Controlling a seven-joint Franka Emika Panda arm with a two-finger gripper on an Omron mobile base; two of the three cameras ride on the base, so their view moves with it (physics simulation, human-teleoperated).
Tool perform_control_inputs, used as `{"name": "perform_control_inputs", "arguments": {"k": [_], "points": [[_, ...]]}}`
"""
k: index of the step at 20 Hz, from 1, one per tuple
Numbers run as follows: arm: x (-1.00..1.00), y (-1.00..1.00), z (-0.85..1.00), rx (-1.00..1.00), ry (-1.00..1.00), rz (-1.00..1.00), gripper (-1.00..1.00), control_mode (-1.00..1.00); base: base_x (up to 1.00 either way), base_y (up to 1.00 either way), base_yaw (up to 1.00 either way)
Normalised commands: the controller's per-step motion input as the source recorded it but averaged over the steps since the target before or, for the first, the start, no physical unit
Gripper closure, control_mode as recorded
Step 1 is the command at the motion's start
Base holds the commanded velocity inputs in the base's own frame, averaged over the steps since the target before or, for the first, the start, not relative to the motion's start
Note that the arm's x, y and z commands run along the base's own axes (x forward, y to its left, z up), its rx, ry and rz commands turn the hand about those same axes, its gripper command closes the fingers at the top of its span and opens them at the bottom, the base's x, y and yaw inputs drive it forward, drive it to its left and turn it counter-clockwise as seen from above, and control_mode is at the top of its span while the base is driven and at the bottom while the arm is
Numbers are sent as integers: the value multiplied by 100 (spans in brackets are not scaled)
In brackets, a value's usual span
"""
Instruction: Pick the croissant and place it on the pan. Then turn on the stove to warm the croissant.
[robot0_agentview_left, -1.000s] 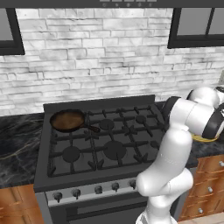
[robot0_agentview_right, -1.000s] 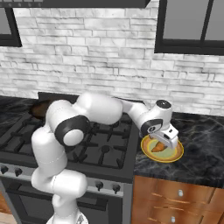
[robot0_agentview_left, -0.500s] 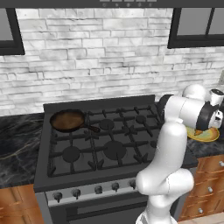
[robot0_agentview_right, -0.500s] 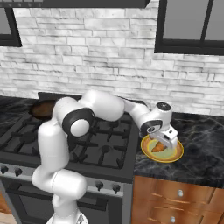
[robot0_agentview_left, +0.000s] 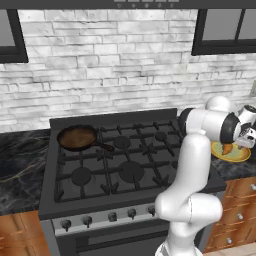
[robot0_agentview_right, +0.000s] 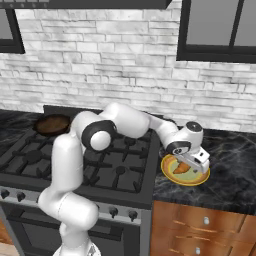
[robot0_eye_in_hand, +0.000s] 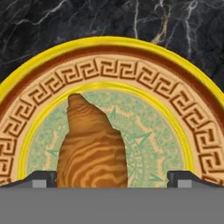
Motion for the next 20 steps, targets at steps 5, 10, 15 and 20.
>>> {"name": "perform_control_inputs", "arguments": {"k": [5, 10, 15, 20], "points": [[29, 0, -15, 0, 2, 0, -100, -100, 0, 0, 0], [18, 0, -16, 0, 2, 0, -100, -100, 0, 0, 0], [0, 0, -26, 0, 3, 0, -100, -100, 0, 0, 0], [0, 0, -26, 0, 2, 0, 100, -100, 0, 0, 0]]}}
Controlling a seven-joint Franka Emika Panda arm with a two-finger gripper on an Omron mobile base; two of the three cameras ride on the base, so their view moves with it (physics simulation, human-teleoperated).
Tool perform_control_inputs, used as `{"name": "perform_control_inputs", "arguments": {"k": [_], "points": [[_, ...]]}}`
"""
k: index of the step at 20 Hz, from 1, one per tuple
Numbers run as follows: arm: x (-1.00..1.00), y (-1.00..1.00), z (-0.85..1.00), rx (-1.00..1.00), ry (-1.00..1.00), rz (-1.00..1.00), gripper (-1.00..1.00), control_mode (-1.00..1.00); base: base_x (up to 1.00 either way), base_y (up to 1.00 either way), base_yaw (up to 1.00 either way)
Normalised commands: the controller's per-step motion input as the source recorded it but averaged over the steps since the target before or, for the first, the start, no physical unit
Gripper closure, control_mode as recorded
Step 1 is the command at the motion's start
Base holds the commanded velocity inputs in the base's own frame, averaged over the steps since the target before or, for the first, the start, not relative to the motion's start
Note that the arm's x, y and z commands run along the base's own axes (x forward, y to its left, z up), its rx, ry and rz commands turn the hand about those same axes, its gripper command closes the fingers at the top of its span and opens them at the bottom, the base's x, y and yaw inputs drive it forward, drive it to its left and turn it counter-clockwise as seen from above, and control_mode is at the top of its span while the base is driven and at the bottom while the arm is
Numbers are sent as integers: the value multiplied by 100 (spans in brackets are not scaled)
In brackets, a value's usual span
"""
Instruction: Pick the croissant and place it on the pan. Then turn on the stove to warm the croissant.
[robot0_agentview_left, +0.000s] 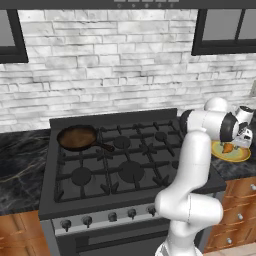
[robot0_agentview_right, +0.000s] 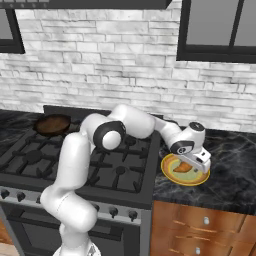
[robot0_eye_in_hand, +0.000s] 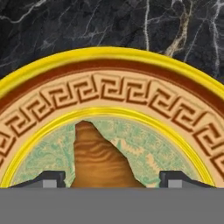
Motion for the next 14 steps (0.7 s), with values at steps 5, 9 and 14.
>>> {"name": "perform_control_inputs", "arguments": {"k": [5, 9, 14], "points": [[0, 0, -2, 0, 0, 0, 100, -100, 0, 0, 0], [0, 0, 0, 0, 0, 0, 100, -100, 0, 0, 0], [0, 0, 31, 0, 0, 4, 100, -100, 0, 0, 0]]}}
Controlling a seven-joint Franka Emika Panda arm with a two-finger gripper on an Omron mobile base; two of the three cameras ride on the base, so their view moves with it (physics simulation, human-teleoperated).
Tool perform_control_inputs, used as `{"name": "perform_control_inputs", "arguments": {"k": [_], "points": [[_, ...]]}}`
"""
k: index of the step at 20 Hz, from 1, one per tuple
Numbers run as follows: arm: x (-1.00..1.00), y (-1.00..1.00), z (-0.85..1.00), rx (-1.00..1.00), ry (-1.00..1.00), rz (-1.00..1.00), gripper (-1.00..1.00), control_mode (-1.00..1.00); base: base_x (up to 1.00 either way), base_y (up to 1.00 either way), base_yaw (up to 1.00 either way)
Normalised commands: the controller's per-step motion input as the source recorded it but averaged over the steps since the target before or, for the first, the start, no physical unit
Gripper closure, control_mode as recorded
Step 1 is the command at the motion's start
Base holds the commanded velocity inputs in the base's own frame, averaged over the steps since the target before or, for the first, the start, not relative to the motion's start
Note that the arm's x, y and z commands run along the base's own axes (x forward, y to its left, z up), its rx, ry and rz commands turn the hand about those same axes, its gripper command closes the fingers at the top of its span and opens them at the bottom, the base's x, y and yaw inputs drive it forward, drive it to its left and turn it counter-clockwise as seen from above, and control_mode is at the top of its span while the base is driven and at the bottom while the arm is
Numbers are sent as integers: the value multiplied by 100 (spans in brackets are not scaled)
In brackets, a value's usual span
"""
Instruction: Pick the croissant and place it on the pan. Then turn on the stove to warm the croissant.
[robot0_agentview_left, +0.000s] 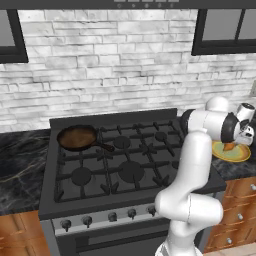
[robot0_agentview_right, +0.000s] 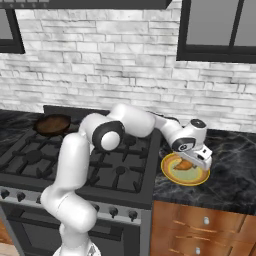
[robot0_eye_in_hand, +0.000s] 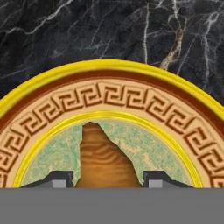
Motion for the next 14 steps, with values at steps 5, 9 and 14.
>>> {"name": "perform_control_inputs", "arguments": {"k": [5, 9, 14], "points": [[-12, 0, 58, 0, 0, 6, 100, -100, 0, 0, 0], [-10, 0, 72, 0, 0, 8, 100, -100, 0, 0, 0], [-19, 15, 57, 0, -5, 14, 100, -100, 0, 0, 0]]}}
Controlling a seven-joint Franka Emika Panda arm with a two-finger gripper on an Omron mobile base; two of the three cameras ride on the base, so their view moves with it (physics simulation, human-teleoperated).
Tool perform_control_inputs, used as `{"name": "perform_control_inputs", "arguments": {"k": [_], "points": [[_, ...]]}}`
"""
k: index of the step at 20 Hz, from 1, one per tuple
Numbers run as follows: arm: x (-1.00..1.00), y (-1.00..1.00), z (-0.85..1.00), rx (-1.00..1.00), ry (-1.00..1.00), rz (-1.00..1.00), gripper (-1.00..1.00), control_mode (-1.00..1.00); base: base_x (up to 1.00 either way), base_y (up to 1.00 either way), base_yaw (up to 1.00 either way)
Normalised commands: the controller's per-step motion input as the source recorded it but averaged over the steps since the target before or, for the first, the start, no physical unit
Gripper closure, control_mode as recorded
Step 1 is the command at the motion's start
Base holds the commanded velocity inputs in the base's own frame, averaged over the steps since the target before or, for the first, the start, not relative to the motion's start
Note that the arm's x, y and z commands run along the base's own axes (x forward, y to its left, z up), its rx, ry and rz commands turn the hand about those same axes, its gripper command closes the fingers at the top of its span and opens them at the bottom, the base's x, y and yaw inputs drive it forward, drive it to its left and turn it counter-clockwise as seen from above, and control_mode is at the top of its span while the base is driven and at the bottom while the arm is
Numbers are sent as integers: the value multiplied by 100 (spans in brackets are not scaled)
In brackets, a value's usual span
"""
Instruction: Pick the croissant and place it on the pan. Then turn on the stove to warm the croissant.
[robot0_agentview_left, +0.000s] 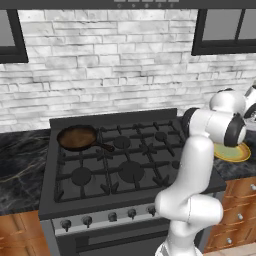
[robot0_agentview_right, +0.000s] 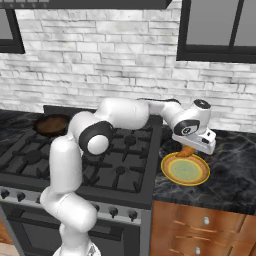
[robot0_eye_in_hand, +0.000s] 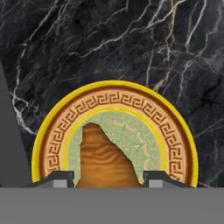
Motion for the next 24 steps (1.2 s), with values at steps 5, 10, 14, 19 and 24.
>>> {"name": "perform_control_inputs", "arguments": {"k": [5, 10, 14, 19, 24], "points": [[-14, 33, 41, 0, -2, 20, 100, -100, 0, 0, 0], [-7, 61, 28, 0, 0, 26, 100, -100, 0, 0, 0], [-1, 59, 29, 0, 0, 26, 100, -100, 0, 0, 0], [0, 67, 34, 0, 0, 24, 100, -100, 0, 0, 0], [0, 75, 31, 0, 0, 22, 100, -100, 0, 0, 0]]}}
